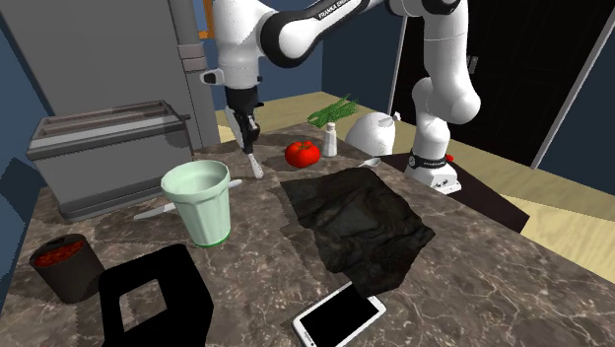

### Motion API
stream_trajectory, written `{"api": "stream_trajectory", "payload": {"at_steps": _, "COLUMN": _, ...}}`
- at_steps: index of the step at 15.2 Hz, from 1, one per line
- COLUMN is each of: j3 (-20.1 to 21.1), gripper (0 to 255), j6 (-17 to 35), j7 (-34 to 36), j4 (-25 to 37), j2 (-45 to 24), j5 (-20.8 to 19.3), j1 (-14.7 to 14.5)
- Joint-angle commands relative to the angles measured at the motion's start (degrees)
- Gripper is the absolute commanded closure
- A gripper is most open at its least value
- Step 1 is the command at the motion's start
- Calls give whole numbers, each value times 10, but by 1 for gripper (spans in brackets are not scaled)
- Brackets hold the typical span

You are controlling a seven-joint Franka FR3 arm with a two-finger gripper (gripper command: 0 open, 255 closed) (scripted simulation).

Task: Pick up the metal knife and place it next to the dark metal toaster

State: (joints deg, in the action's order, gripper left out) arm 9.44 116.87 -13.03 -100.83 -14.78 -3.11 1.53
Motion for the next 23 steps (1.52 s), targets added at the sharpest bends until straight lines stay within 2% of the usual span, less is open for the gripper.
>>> {"api": "stream_trajectory", "payload": {"at_steps": 1, "j3": -1, "gripper": 255, "j6": 14, "j7": 0, "j4": -10, "j2": -4, "j5": -1, "j1": 0}}
{"api": "stream_trajectory", "payload": {"at_steps": 14, "j3": -4, "gripper": 255, "j6": 101, "j7": 7, "j4": -57, "j2": -45, "j5": -11, "j1": -2}}
{"api": "stream_trajectory", "payload": {"at_steps": 21, "j3": -4, "gripper": 255, "j6": 101, "j7": 7, "j4": -57, "j2": -45, "j5": -11, "j1": -2}}
{"api": "stream_trajectory", "payload": {"at_steps": 22, "j3": -4, "gripper": 0, "j6": 100, "j7": 9, "j4": -55, "j2": -45, "j5": -11, "j1": -4}}
{"api": "stream_trajectory", "payload": {"at_steps": 23, "j3": -4, "gripper": 0, "j6": 103, "j7": 9, "j4": -56, "j2": -48, "j5": -11, "j1": -3}}
